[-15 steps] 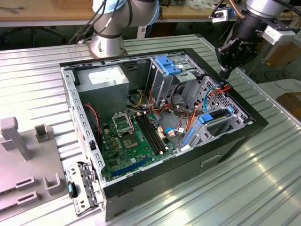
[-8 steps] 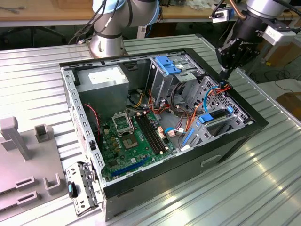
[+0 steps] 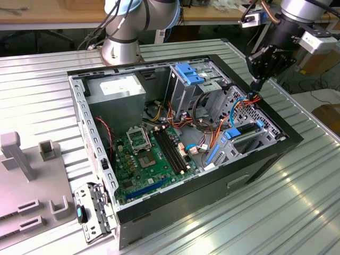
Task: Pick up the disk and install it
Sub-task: 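Insert the first disk wire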
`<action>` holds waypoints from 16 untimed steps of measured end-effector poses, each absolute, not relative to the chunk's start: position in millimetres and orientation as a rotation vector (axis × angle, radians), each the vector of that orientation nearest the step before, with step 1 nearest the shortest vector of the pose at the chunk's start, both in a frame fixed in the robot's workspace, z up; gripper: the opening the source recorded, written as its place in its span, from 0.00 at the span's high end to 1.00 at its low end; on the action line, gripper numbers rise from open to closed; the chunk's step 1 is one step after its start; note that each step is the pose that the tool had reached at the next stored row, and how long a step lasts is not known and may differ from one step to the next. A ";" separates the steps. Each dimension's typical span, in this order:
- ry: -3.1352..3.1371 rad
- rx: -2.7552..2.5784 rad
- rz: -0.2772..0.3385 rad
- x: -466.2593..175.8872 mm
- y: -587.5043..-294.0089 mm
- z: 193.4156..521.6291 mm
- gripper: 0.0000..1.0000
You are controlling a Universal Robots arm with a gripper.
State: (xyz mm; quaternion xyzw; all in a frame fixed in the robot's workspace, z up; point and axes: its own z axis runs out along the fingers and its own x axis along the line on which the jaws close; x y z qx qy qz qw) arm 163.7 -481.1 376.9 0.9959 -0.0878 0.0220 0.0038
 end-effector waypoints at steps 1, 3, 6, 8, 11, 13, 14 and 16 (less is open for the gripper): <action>-0.275 3.121 0.069 164.2 -481.2 376.8 0.89; -0.275 3.121 0.069 165.3 -481.2 376.7 0.89; -0.276 3.119 0.069 166.1 -481.4 376.5 0.76; -0.276 3.118 0.073 167.1 -483.7 375.1 0.70; -0.276 3.118 0.081 167.3 -485.9 373.1 0.70; -0.276 3.118 0.089 167.8 -490.3 371.0 0.70; -0.276 3.118 0.090 168.2 -491.9 370.6 0.70; -0.276 3.118 0.091 168.4 -493.4 369.7 0.70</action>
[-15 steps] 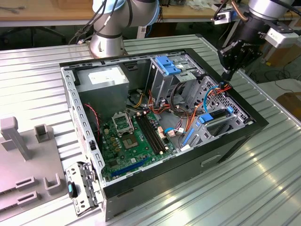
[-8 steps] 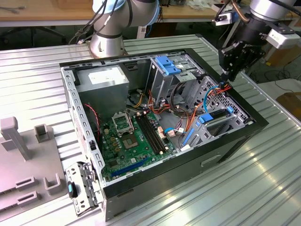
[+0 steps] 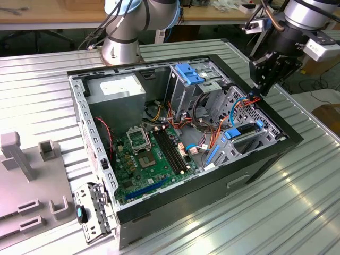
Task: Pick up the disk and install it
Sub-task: 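Insert the first disk wire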
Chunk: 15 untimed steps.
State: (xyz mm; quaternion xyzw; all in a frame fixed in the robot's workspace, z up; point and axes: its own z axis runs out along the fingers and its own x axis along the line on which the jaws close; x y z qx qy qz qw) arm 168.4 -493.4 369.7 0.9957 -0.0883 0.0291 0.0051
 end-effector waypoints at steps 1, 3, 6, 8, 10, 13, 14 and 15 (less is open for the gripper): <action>-0.277 3.118 0.094 168.5 -494.3 368.8 0.70; -0.281 3.117 0.098 168.8 -495.3 367.5 0.70; -0.282 3.117 0.102 168.9 -496.9 365.8 0.70; -0.282 3.118 0.103 168.9 -497.0 365.7 0.83; -0.282 3.118 0.103 168.9 -497.1 368.2 0.83; -0.282 3.118 0.102 168.9 -497.1 378.5 0.83; -0.282 3.118 0.102 168.9 -497.1 378.5 0.83; -0.282 3.117 0.102 169.0 -497.1 378.6 0.83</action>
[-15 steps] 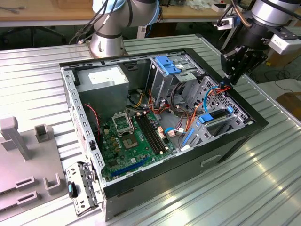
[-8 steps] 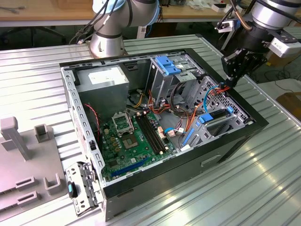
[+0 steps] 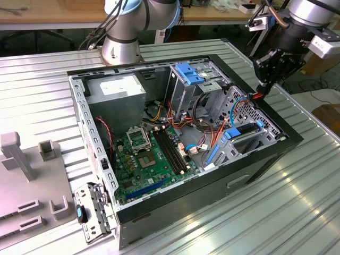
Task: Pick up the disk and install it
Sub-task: 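Insert the first disk wire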
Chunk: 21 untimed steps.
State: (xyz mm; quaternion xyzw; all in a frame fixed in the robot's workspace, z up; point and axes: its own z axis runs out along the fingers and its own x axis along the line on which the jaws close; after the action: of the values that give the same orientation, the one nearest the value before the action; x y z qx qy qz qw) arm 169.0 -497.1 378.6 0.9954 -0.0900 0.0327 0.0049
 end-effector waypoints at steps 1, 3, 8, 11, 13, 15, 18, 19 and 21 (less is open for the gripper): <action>-0.282 3.117 0.102 169.0 -497.0 378.7 0.83; -0.282 3.117 0.102 169.1 -497.0 378.8 0.83; -0.282 3.117 0.102 169.4 -497.1 378.8 0.76; -0.287 3.117 0.102 174.1 -499.4 376.4 0.76; -0.289 3.116 0.106 174.7 -503.7 372.9 0.76; -0.292 3.115 0.107 176.1 -506.0 369.8 0.76; -0.307 3.113 0.107 178.0 -507.7 366.6 0.76; -0.309 3.113 0.108 178.1 -507.7 366.6 0.76; -0.309 3.113 0.108 178.1 -507.8 366.6 0.77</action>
State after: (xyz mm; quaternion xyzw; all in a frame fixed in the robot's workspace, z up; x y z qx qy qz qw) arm 178.1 -507.8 366.6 0.9945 -0.0986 0.0344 0.0059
